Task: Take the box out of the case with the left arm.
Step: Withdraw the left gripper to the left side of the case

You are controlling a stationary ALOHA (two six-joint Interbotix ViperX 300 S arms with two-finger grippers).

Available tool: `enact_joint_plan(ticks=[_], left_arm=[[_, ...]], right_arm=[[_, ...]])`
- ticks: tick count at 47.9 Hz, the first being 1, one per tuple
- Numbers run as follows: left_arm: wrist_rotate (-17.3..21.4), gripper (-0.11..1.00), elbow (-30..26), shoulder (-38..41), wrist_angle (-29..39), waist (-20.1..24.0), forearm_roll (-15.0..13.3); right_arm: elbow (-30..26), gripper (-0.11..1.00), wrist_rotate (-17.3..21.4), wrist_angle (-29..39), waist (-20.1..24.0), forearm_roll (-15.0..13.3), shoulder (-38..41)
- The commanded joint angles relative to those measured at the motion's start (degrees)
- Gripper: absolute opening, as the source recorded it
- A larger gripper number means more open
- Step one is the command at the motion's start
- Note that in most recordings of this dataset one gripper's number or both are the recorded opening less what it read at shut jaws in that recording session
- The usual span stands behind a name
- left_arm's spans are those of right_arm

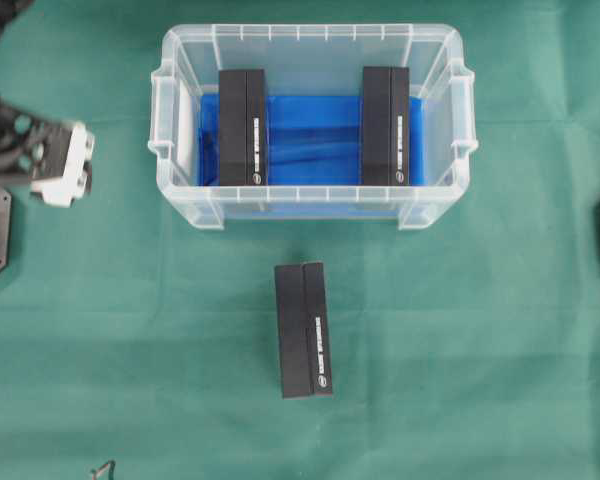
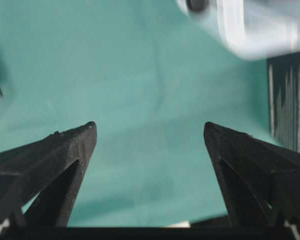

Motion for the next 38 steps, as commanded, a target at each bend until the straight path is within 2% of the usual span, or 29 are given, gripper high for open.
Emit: enact_joint_plan(ticks=[1,8,16,38], left_arm=[[2.5,0.87,-1.0,-0.2,0.0,3.9,0.2],[6.7,0.87,-1.0,0.0,0.0,9.7,-0.1],[9.1,0.87,-1.1,0.7,0.0,13.0,-0.4],[9.5,0.87,-1.2,2.2,0.0,13.5,-0.8]], right_arm=[[-0.8,0.00,0.1,0.0,0.0,-0.1,-0.1],[-0.8,0.00,0.1,0.0,0.0,-0.1,-0.1],[-0.8,0.00,0.1,-0.2,0.0,-0.1,-0.2],[-0.8,0.00,-0.1,-0.2,0.0,-0.1,-0.1]])
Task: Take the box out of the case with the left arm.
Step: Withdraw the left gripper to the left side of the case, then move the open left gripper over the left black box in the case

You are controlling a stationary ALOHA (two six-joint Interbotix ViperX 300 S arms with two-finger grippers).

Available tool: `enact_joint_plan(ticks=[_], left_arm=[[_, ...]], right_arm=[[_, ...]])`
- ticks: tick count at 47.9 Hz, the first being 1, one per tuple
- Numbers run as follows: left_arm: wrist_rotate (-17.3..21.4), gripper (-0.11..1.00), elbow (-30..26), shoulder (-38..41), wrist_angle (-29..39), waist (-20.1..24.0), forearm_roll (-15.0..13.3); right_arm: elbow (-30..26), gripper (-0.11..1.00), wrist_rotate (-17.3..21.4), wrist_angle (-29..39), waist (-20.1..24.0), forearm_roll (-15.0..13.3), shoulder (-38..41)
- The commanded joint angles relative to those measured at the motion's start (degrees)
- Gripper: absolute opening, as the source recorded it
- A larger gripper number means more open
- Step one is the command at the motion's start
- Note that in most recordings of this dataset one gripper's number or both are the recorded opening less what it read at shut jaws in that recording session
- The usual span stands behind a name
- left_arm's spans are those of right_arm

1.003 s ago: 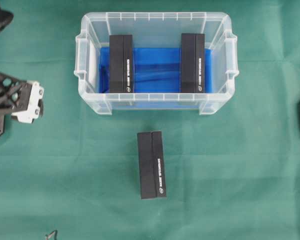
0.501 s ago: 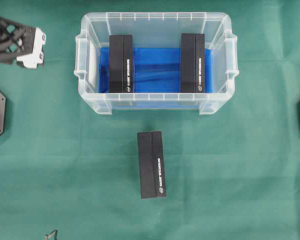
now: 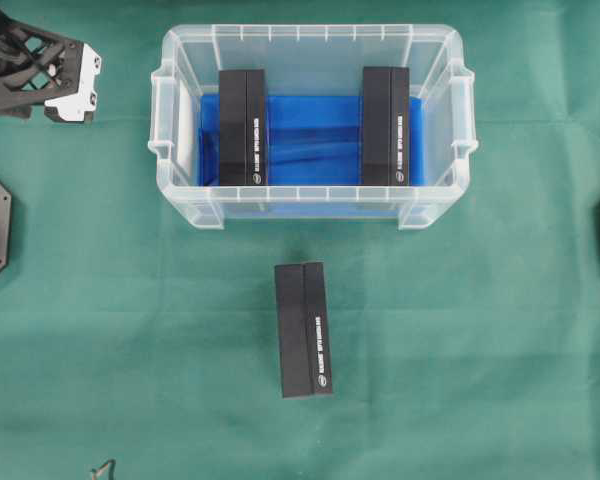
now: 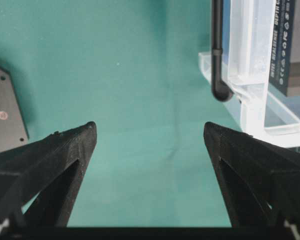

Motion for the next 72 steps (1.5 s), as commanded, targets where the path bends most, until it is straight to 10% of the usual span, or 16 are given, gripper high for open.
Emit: enact_joint_plan(ticks=[1,39,72], left_arm=[[0.0,0.87,-1.2,-0.2,-0.1,0.3,-0.1],[-0.4,0.87,-3.3,2.4,-0.4,-0.2,-0.5],[-1.8,0.87,-25.5,24.7,-0.5,-3.1,-0.5]], right_arm=[[-0.8,0.00,0.0,-0.1,-0.1,-0.2,-0.1],[-0.8,0.00,0.1,-0.1,-0.1,-0.1,-0.1],[-0.7,0.00,0.2,-0.1,-0.1,-0.1,0.4]])
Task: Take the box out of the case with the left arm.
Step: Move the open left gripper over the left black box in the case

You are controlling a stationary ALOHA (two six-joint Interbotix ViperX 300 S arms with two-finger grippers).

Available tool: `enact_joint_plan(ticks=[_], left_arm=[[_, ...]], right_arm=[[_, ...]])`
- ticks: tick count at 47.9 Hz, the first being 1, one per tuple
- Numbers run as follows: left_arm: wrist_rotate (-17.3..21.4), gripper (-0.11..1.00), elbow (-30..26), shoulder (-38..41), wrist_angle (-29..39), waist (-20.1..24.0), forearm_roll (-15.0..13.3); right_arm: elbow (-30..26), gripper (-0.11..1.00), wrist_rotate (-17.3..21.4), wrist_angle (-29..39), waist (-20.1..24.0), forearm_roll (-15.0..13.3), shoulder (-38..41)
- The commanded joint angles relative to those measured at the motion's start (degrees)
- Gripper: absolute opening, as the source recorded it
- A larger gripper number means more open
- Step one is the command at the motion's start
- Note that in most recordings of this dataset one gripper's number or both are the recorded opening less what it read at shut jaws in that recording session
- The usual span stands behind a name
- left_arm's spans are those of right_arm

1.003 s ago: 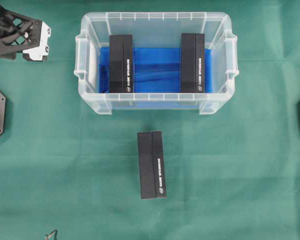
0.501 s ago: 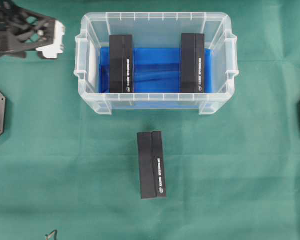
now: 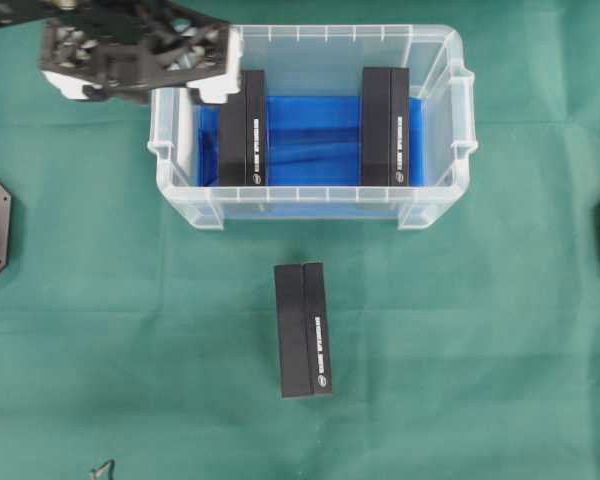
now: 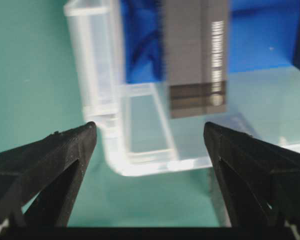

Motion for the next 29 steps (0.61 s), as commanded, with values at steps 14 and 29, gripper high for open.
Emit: enact_joint_plan(ticks=[14,29], left_arm=[[0.2,0.87,-11.8,9.1,0.2,-1.8,0.1],[-0.3,0.87,-11.7,9.2,0.4,-1.8,0.1]], right_arm=[[-0.7,0.00,0.1,0.1,-0.1,0.0,-0.3],[-0.7,0.00,0.1,0.1,-0.1,0.0,-0.9]])
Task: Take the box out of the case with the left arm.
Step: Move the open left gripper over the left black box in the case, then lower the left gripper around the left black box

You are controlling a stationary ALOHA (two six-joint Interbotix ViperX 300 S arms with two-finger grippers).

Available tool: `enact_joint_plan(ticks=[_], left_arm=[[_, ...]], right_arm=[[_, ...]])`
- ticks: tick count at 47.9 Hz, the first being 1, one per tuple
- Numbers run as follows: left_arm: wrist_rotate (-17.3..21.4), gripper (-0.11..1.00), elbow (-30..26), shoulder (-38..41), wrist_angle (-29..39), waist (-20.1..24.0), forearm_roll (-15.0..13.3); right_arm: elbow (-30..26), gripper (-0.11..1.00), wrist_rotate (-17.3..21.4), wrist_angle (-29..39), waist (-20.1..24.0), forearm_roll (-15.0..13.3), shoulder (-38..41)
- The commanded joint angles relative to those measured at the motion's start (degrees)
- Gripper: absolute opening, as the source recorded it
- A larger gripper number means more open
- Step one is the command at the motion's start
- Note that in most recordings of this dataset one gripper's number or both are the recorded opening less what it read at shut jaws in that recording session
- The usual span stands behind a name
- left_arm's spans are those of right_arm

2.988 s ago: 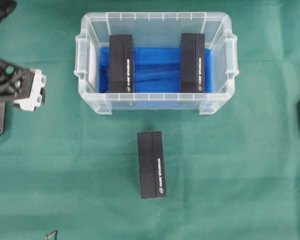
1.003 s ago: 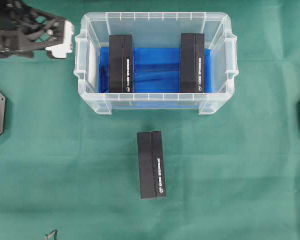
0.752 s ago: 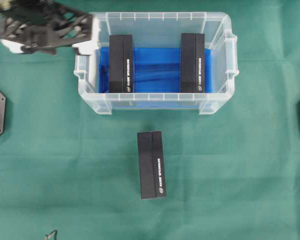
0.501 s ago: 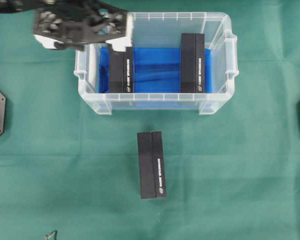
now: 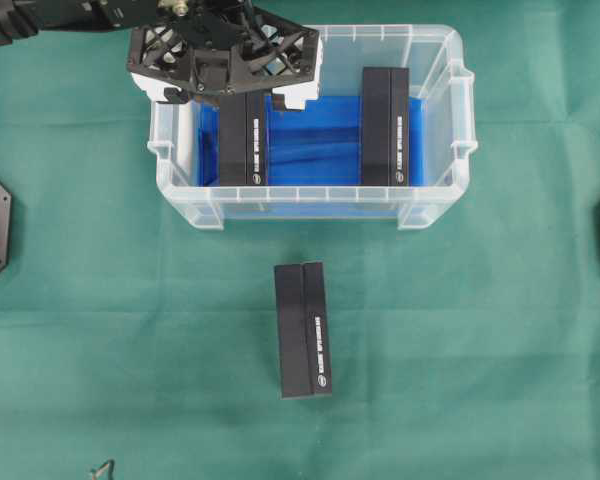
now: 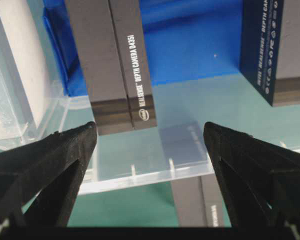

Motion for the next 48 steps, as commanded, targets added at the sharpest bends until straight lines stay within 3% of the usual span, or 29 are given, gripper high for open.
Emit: enact_joint_plan(ticks=[1,48], left_arm=[[0.0,0.87,-1.1,-1.0,0.1,-0.2,0.2],[0.1,0.87,0.9,-1.6,0.1,-0.2,0.4]], right_arm=[[-0.7,0.00,0.1,0.0,-0.1,0.0,-0.1],[-0.7,0.00,0.1,-0.2,-0.1,0.0,0.1]])
